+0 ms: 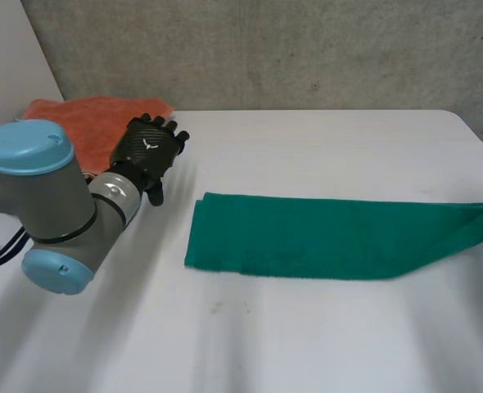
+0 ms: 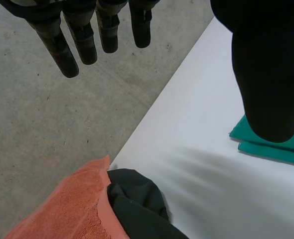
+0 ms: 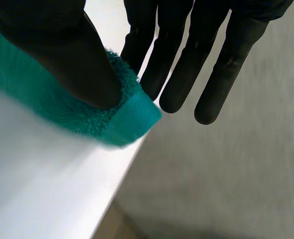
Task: Fold the laundry.
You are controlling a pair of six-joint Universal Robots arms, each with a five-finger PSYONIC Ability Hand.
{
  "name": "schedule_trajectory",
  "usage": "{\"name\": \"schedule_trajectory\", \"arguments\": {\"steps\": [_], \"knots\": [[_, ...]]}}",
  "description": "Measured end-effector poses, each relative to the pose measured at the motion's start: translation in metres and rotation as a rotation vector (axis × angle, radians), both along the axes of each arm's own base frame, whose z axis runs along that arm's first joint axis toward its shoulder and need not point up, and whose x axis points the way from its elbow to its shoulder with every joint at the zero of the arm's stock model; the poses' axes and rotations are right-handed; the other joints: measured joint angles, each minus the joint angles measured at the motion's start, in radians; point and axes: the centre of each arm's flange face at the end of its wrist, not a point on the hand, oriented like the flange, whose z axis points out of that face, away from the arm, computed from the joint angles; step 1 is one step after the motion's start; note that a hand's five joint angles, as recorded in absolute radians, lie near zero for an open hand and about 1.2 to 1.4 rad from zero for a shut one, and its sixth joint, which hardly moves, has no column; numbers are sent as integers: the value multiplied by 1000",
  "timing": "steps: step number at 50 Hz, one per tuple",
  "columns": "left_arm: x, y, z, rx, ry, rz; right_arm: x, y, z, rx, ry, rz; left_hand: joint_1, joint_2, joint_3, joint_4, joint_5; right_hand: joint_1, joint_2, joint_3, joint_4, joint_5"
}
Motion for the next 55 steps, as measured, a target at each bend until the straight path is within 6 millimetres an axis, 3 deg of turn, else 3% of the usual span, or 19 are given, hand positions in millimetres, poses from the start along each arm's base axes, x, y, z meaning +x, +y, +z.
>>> {"name": "schedule_trajectory", "arguments": {"steps": [2, 3, 7, 8, 9, 10, 11, 14, 19, 21, 24, 27, 34, 37, 40, 45, 48, 51, 55], "knots": [[1, 2, 1, 4, 4, 2, 27, 4, 4, -29, 7, 76, 0, 0, 0, 0, 0, 0, 0, 1, 1, 2], [4, 4, 1, 12, 8, 5, 67, 15, 10, -68, 7, 189, 0, 0, 0, 0, 0, 0, 0, 1, 1, 4], [10, 9, -1, 34, 14, 17, 150, 48, 14, -146, -13, 445, 0, 0, 0, 0, 0, 0, 0, 2, 2, 6], [12, 10, -2, 43, 15, 21, 183, 66, 13, -172, -26, 561, 0, 0, 0, 0, 0, 0, 0, 2, 2, 6], [13, 11, -3, 45, 15, 23, 190, 70, 12, -176, -29, 584, 0, 0, 0, 0, 0, 0, 0, 2, 2, 6], [16, 13, -4, 54, 15, 28, 221, 90, 8, -195, -44, 701, 0, 0, 0, 0, 0, 0, 0, 2, 2, 6], [17, 13, -5, 57, 14, 29, 229, 96, 7, -198, -48, 729, 0, 0, 0, 0, 0, 0, 0, 2, 2, 6], [22, 17, -9, 76, 10, 39, 286, 140, -15, -202, -76, 958, 0, 0, 0, 0, 0, 0, 0, 2, 2, 6], [28, 20, -14, 95, 2, 49, 325, 174, -56, -147, -78, 1106, 0, 0, 0, 0, 0, 0, 0, 2, 2, 6], [30, 20, -15, 102, 0, 54, 333, 181, -72, -120, -72, 1125, 0, 0, 0, 0, 0, -110, -156, -161, -166, -116], [33, 19, -17, 108, -2, 62, 337, 183, -83, -101, -67, 1106, 0, 0, 0, 0, 0, -520, -577, -568, -553, -531], [35, 17, -16, 106, -1, 73, 335, 179, -78, -101, -79, 1037, 0, 0, 0, 0, 0, -884, -941, -940, -944, -907], [40, 11, -4, 76, 33, 95, 303, 159, -28, -59, -291, 824, 0, 0, 0, 0, 0, -902, -968, -978, -982, -932], [39, 12, 2, 72, 62, 92, 270, 144, -8, 17, -404, 699, 0, 0, 0, 0, 0, -902, -968, -978, -982, -932], [35, 15, 5, 74, 84, 80, 247, 137, -7, 97, -446, 615, 0, 0, 0, 0, 0, -902, -968, -978, -982, -932], [24, 24, 8, 79, 108, 44, 203, 129, -32, 289, -459, 447, 0, 0, 0, 0, 0, -902, -968, -978, -982, -932], [17, 28, 8, 80, 113, 23, 184, 124, -50, 356, -447, 374, 0, 0, 0, 0, 0, -683, -735, -761, -769, -712], [12, 32, 8, 80, 113, 7, 166, 117, -64, 380, -440, 310, 0, 0, 0, 0, 0, -197, -236, -265, -276, -240], [9, 34, 8, 78, 113, -4, 151, 107, -69, 356, -436, 249, 0, 0, 0, 0, 0, -41, -6, -24, -30, 3]]}}
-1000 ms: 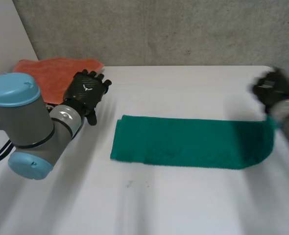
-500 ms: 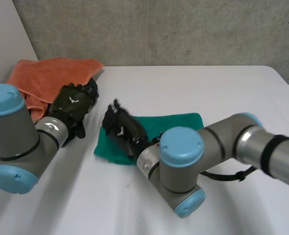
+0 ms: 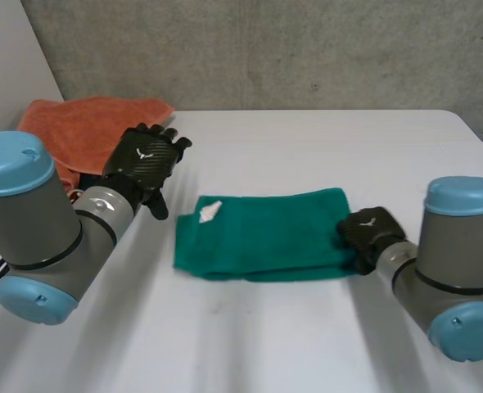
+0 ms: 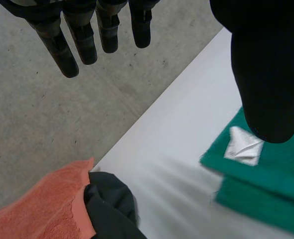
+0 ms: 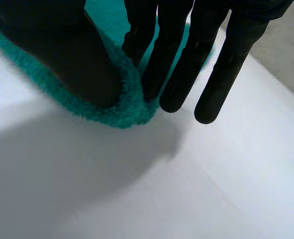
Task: Fold the laundry.
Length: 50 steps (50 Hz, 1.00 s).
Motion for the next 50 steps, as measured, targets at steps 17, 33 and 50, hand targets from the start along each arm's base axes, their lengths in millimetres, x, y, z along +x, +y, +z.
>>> {"name": "schedule_trajectory", "arguments": {"steps": [17, 33, 50], "knots": [[1, 7, 8, -14, 6, 1, 36, 26, 82, -482, 103, 216, 0, 0, 0, 0, 0, 8, 2, 22, 29, 32], [-5, 23, 11, 54, 117, -16, 91, 100, 27, -279, 19, 563, 0, 0, 0, 0, 0, -862, -961, -953, -950, -935], [-91, 63, -11, 204, 229, -119, 12, 15, 77, 54, -458, 1, 0, 0, 0, 0, 0, -862, -961, -953, -953, -935]]}}
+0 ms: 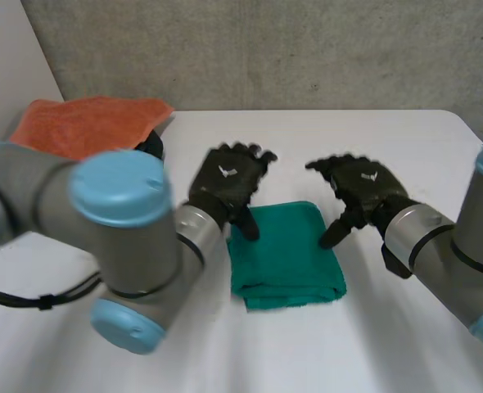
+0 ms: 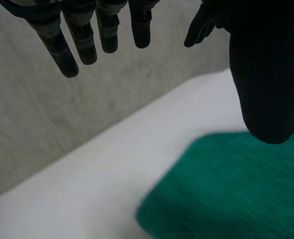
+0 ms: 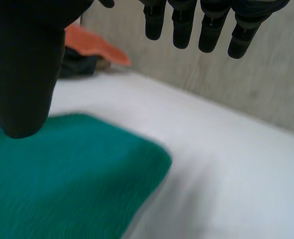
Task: Fold the laundry.
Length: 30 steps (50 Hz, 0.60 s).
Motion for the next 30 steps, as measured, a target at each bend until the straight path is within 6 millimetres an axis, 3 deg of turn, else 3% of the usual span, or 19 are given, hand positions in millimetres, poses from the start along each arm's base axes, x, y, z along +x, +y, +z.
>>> {"name": "schedule_trajectory", "arguments": {"steps": [4, 9, 10, 16, 20, 25, 30], "knots": [[-9, 9, -32, 61, -84, 39, 3, -6, -27, 115, 51, 0, 0, 0, 0, 0, 0, 0, 0, 0, 0, 0], [-9, 16, -57, 107, -158, 66, 7, -9, -50, 180, 89, 11, 0, 0, 0, 0, 0, 0, 0, 0, 0, 0], [-6, 18, -67, 129, -196, 76, 8, -10, -61, 207, 110, 16, 0, 0, 0, 0, 0, 0, 1, 1, 1, 0], [3, 22, -77, 176, -262, 82, 6, -11, -73, 208, 167, 20, 0, 0, 0, 0, 0, 78, 98, 89, 89, 90], [8, 18, -59, 164, -241, 89, 1, -12, -61, 154, 189, -5, 0, 0, 0, 0, 0, 83, 99, 91, 91, 93], [13, 3, -13, 95, -134, 85, -10, -7, -32, 46, 184, -70, 0, 0, 0, 0, 0, 79, 96, 89, 89, 75], [14, -9, 27, 32, -33, -3, -19, 2, -25, 5, 182, -121, 0, 0, 0, 0, 0, 75, 83, 73, 72, 45]]}}
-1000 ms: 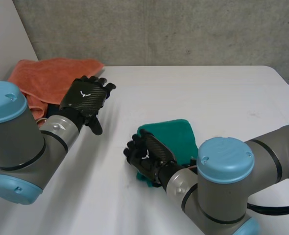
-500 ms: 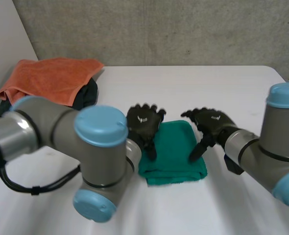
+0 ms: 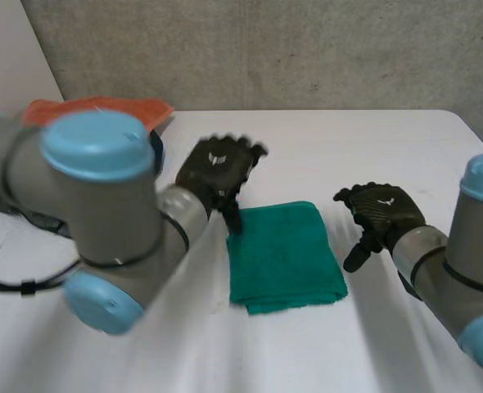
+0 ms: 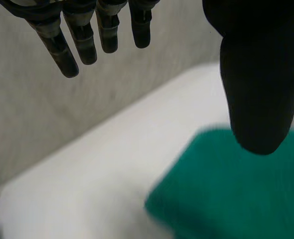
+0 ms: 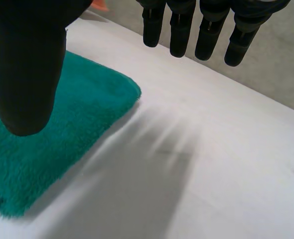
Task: Fold the laundry.
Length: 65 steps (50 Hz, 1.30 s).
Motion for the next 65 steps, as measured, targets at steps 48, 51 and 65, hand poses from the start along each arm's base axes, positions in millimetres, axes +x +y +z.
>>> {"name": "schedule_trajectory", "arguments": {"steps": [48, 51, 65], "knots": [[-9, 20, 37, 65, 113, -569, 26, -9, -53, -2, -189, 78, 0, 0, 0, 0, 0, 574, 748, 773, 781, 800], [-8, 19, 36, 68, 113, -567, 27, -11, -57, 16, -177, 75, 0, 0, 0, 0, 0, 345, 364, 382, 384, 406], [-8, 19, 33, 77, 109, -566, 27, -13, -62, 61, -158, 70, 0, 0, 0, 0, 0, 728, 840, 858, 892, 848]]}}
